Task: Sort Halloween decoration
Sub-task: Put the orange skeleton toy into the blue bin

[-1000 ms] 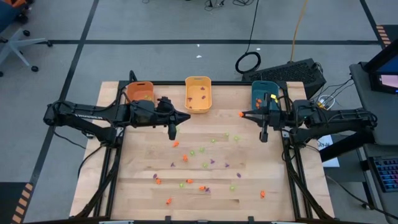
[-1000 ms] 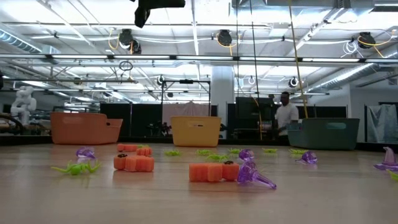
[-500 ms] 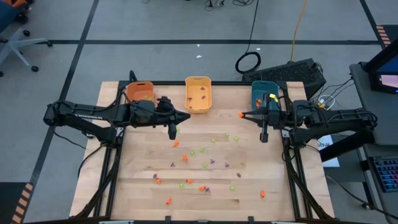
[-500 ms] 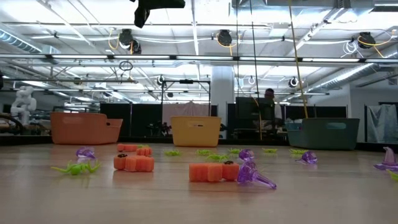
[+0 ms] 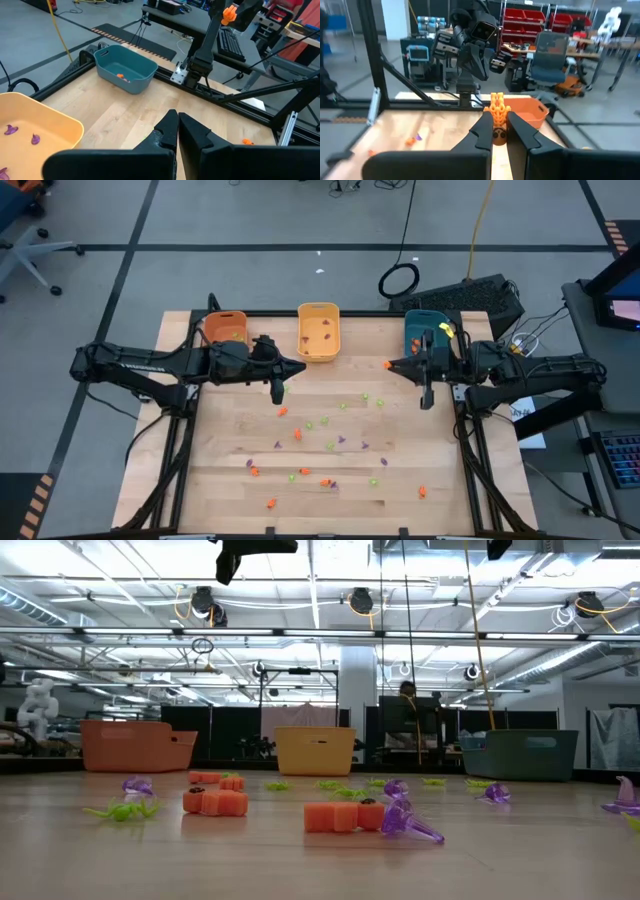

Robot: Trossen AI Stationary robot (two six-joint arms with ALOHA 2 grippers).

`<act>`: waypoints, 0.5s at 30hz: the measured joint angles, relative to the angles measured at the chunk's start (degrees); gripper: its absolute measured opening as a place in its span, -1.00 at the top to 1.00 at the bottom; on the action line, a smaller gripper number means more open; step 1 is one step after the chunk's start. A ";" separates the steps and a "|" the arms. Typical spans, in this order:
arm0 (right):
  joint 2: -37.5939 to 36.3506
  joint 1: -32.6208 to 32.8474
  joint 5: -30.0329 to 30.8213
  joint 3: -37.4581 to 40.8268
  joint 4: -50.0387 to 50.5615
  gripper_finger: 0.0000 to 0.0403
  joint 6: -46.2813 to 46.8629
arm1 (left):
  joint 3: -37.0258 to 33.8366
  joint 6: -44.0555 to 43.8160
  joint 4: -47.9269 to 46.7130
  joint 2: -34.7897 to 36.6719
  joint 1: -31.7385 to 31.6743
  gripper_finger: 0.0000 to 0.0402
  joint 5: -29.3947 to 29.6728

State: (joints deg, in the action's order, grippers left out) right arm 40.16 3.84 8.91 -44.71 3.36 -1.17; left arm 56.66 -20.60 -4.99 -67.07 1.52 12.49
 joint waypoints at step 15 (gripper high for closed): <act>0.02 0.00 -0.18 0.00 0.00 0.93 31.93 | -0.02 0.06 2.77 0.02 0.02 0.93 -0.48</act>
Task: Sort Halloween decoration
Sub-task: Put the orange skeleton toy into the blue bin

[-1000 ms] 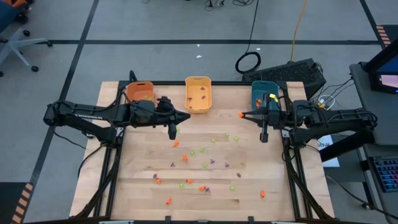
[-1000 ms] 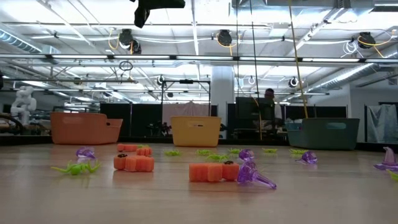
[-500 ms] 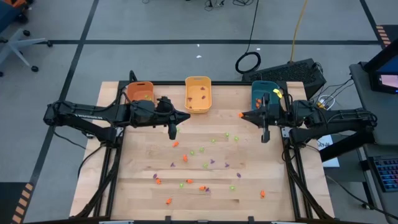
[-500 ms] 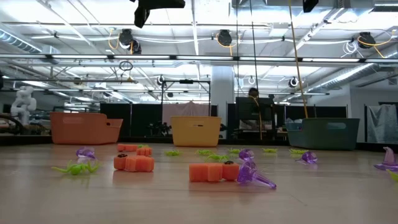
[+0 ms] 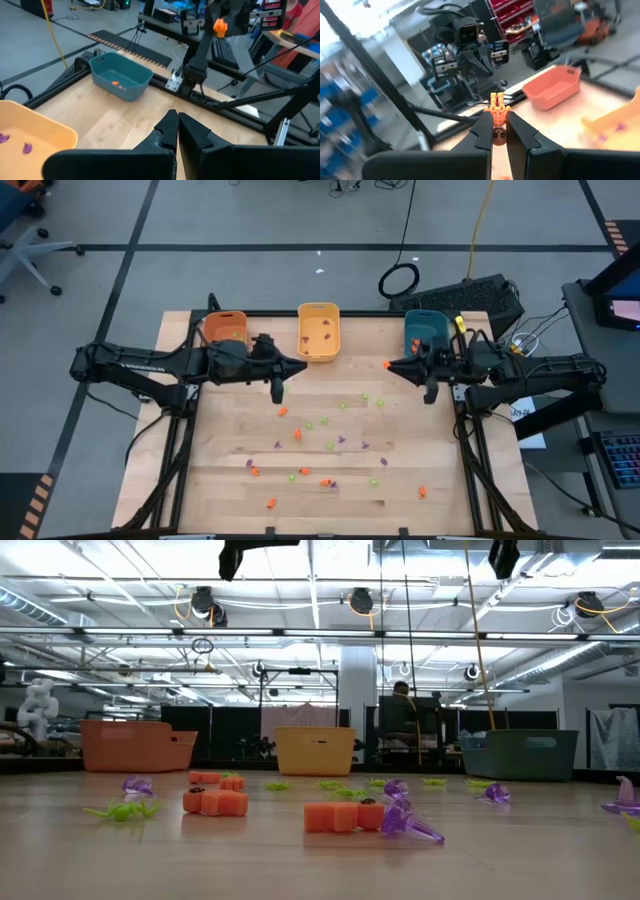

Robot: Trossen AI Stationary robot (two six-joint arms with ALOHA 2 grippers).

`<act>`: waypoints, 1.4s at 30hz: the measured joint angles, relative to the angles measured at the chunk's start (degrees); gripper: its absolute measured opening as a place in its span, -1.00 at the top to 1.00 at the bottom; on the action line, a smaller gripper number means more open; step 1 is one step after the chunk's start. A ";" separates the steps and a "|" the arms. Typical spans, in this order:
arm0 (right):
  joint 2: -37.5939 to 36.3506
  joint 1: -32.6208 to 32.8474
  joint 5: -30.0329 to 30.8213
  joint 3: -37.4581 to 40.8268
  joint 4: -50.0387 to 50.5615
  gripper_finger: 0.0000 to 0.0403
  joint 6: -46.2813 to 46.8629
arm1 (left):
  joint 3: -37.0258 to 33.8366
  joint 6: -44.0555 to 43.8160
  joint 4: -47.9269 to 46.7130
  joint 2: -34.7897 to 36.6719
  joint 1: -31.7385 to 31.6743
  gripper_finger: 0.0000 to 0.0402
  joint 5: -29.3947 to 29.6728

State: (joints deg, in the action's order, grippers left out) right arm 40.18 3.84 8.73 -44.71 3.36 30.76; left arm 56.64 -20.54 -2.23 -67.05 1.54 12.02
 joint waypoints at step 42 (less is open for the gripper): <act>0.96 -0.15 8.00 0.00 5.11 0.93 7.48 | 0.00 -0.02 1.62 0.00 1.38 0.93 -3.00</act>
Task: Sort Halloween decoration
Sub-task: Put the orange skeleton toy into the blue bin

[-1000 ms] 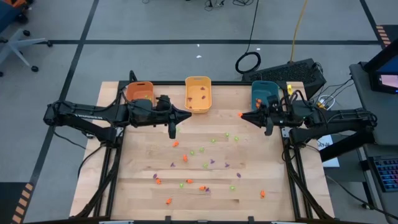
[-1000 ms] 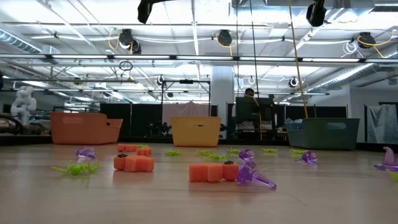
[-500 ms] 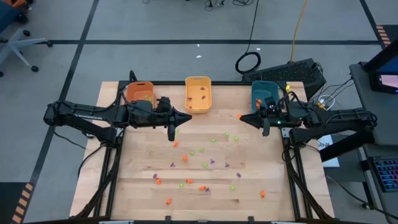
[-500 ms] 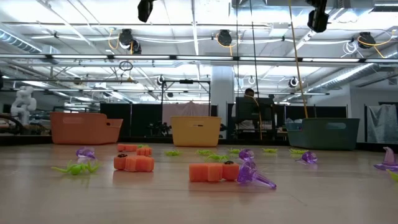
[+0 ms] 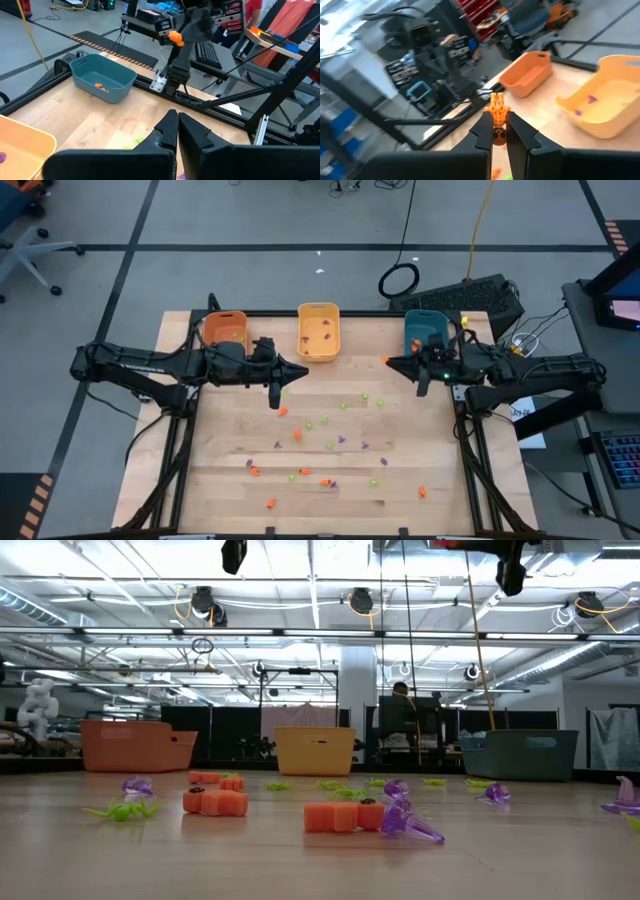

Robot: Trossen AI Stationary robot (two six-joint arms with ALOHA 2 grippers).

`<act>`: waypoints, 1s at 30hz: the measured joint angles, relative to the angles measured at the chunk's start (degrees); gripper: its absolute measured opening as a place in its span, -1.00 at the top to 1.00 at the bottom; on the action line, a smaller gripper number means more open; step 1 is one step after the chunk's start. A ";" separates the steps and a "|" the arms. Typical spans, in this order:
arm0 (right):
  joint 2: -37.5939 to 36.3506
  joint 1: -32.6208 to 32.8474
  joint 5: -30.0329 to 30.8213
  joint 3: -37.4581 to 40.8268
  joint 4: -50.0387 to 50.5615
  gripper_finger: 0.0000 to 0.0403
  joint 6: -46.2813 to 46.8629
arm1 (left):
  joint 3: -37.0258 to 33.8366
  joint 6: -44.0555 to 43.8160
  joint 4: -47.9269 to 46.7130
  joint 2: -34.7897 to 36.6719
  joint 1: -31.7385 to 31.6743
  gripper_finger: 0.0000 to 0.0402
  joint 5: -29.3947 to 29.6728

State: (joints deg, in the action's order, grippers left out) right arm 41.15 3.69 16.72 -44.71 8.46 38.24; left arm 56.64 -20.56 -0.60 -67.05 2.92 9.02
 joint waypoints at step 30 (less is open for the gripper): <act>19.53 -37.70 -12.54 -16.09 49.81 0.94 0.70 | 0.02 10.40 0.14 -3.56 -3.65 0.93 13.59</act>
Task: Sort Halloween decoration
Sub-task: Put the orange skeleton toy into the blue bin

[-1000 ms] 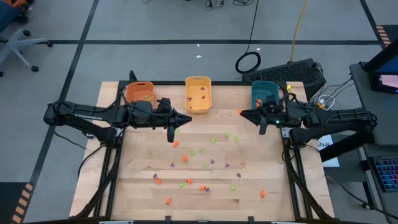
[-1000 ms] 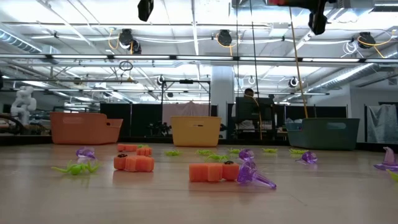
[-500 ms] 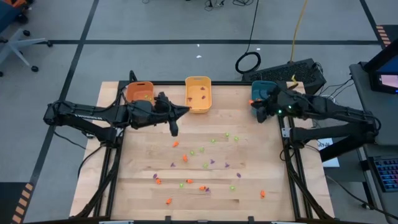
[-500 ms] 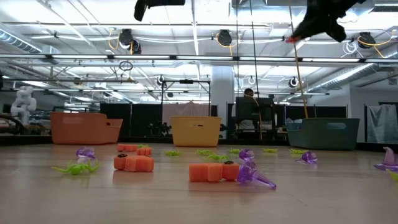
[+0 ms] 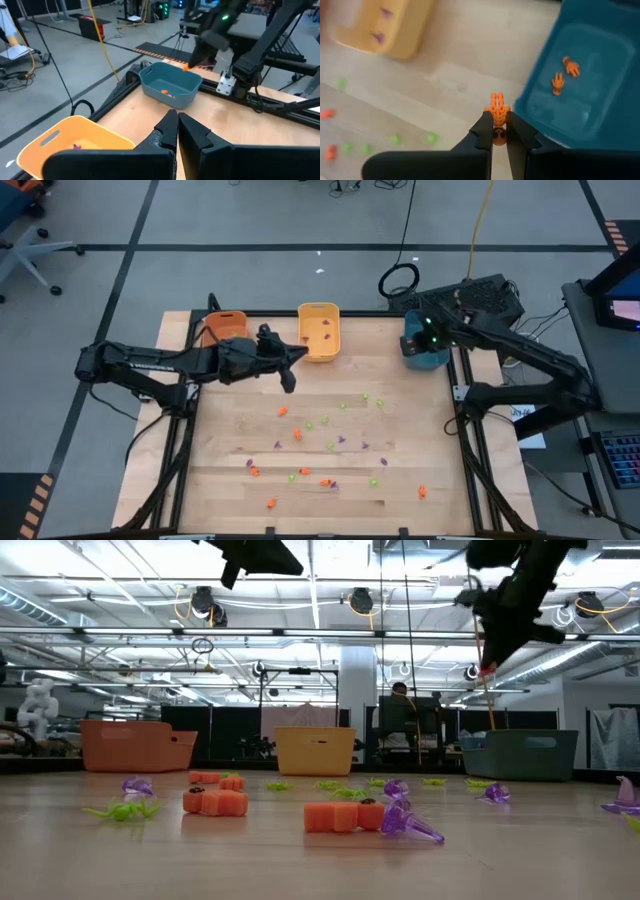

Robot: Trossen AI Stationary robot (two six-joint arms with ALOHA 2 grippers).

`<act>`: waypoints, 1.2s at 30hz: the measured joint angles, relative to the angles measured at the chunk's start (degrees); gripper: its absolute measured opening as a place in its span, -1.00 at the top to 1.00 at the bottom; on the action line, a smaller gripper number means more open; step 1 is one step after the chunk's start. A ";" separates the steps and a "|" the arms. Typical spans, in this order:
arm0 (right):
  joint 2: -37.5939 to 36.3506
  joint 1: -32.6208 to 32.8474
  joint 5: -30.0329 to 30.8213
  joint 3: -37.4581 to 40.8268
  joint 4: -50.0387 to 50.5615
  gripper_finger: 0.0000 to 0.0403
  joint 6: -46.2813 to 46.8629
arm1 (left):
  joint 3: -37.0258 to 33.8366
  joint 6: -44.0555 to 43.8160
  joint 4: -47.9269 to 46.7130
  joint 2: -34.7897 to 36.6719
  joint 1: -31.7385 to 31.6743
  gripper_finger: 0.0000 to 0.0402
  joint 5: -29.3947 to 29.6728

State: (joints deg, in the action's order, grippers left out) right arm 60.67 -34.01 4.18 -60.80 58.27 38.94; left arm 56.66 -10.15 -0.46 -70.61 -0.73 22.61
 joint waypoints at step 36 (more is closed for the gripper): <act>29.46 -21.50 10.78 0.00 -1.46 0.59 -11.21 | 0.00 -1.55 -0.08 -0.26 2.75 0.93 -1.59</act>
State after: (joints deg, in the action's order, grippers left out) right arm 90.13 -55.51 14.96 -60.80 56.82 27.73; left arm 56.66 -11.70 -0.54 -70.87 2.02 21.02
